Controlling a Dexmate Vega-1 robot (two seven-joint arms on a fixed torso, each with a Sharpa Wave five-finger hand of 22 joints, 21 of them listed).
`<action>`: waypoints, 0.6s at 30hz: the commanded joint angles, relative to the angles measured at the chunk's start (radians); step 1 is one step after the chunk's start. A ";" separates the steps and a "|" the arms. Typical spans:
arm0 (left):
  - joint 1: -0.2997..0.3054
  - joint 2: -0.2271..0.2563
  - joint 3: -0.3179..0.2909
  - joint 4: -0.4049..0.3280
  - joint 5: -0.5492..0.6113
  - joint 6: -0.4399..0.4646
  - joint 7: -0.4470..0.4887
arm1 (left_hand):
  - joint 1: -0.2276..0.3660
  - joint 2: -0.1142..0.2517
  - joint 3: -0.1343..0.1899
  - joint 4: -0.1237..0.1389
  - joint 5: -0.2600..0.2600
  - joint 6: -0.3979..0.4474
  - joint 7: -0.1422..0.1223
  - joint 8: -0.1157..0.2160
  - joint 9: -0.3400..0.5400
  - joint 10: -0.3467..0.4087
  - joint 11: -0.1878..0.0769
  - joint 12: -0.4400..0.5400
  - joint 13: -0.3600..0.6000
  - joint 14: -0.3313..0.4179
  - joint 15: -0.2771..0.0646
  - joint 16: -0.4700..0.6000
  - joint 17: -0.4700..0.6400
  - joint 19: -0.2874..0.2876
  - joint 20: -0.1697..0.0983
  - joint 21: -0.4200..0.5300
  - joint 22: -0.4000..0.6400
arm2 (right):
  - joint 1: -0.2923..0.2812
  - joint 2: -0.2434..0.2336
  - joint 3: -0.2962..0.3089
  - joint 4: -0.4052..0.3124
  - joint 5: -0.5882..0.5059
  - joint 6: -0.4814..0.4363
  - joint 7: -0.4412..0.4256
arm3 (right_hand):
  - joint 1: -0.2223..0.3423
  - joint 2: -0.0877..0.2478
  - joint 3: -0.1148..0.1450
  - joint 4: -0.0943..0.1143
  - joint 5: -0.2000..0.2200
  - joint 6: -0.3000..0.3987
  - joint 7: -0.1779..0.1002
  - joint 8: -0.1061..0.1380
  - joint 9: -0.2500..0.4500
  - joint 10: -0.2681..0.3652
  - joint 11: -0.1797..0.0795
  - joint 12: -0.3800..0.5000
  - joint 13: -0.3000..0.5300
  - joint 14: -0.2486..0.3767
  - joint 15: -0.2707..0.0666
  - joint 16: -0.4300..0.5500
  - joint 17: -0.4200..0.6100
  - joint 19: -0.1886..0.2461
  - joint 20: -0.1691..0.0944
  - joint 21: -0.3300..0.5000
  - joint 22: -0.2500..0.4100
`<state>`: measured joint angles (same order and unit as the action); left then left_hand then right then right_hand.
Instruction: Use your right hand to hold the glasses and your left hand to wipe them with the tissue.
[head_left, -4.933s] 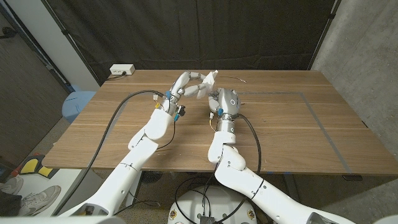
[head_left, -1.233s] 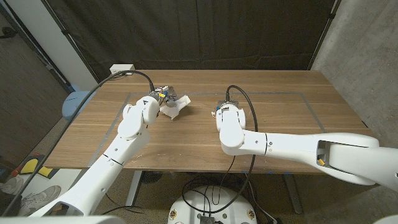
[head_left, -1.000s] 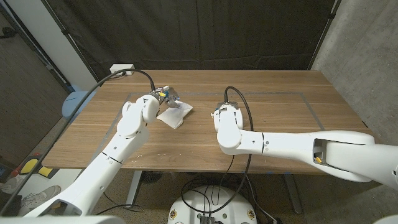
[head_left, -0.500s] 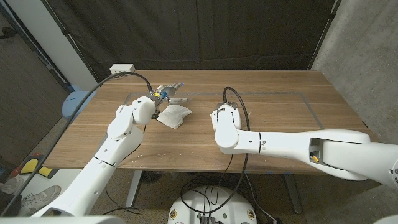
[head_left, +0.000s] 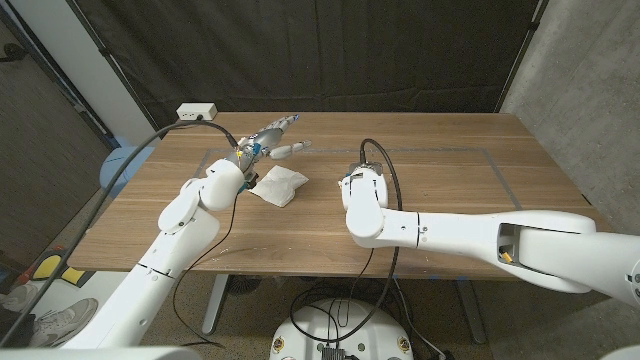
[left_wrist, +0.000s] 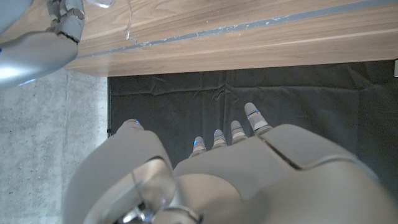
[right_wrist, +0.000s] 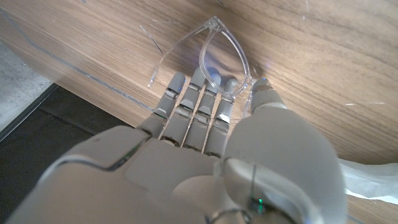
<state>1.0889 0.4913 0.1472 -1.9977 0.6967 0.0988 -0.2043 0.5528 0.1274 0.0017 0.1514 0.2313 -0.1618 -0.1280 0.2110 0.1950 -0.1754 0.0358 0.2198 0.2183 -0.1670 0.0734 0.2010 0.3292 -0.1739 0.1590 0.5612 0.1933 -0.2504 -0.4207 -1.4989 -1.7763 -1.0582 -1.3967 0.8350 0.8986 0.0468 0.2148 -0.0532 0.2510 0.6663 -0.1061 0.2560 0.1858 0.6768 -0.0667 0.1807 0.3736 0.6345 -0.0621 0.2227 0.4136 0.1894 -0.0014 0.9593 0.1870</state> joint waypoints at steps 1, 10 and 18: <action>0.023 0.012 -0.019 0.003 -0.072 -0.064 0.094 | 0.004 0.008 0.003 -0.005 -0.004 0.011 0.002 0.005 0.002 0.005 -0.003 0.006 -0.001 0.001 -0.009 0.006 -0.003 -0.133 0.000 -0.001 0.003 | 0.042 -0.008 -0.024 -0.005 0.041 0.001 0.063 | -0.059 -0.019 -0.035 0.019 0.010 -0.081 0.008 -0.050 0.005 -0.095 0.010 -0.002 -0.033 -0.078 -0.041 -0.036 -0.026 -0.023 0.012 -0.002 -0.001; 0.030 0.017 -0.027 0.009 -0.093 -0.080 0.124 | 0.005 0.009 0.004 -0.009 -0.007 0.009 0.003 0.002 0.001 0.011 -0.002 0.008 -0.003 0.001 -0.009 0.005 -0.009 -0.132 -0.001 -0.002 0.003 | -0.067 -0.063 0.112 -0.128 0.131 0.002 -0.144 | -0.316 -0.043 -0.172 0.147 0.008 -0.348 0.046 -0.076 0.009 -0.337 0.104 0.009 -0.124 -0.351 0.060 -0.046 -0.095 -0.124 0.066 -0.071 -0.005; 0.032 0.029 -0.025 0.016 -0.089 -0.080 0.129 | 0.007 0.010 0.004 -0.013 -0.010 0.007 0.002 -0.001 0.001 0.012 -0.004 0.007 -0.005 -0.003 -0.009 0.002 -0.015 -0.132 0.000 -0.004 0.003 | -0.368 -0.104 0.422 -0.294 0.257 0.188 -0.613 | -0.418 -0.037 -0.214 0.197 -0.003 -0.360 0.058 -0.067 0.011 -0.351 0.125 0.019 -0.142 -0.387 0.082 -0.038 -0.115 -0.168 0.095 -0.105 -0.007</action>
<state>1.1139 0.5081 0.1253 -1.9900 0.6177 0.0312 -0.0978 0.5552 0.1298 0.0058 0.1389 0.2234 -0.1517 -0.1281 0.2110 0.1952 -0.1677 0.0357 0.2198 0.2136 -0.1612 0.0678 0.2010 0.3154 -0.1737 0.1590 0.5612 0.1932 -0.3266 -0.4789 -1.3835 -1.9011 -0.9361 -1.3762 0.7120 0.5103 0.0091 0.0130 0.1264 0.2536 0.3102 -0.0499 0.1813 0.1929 0.3294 0.0534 0.1927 0.2338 0.2537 0.0167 0.1773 0.3021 0.0344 0.0858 0.8623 0.1778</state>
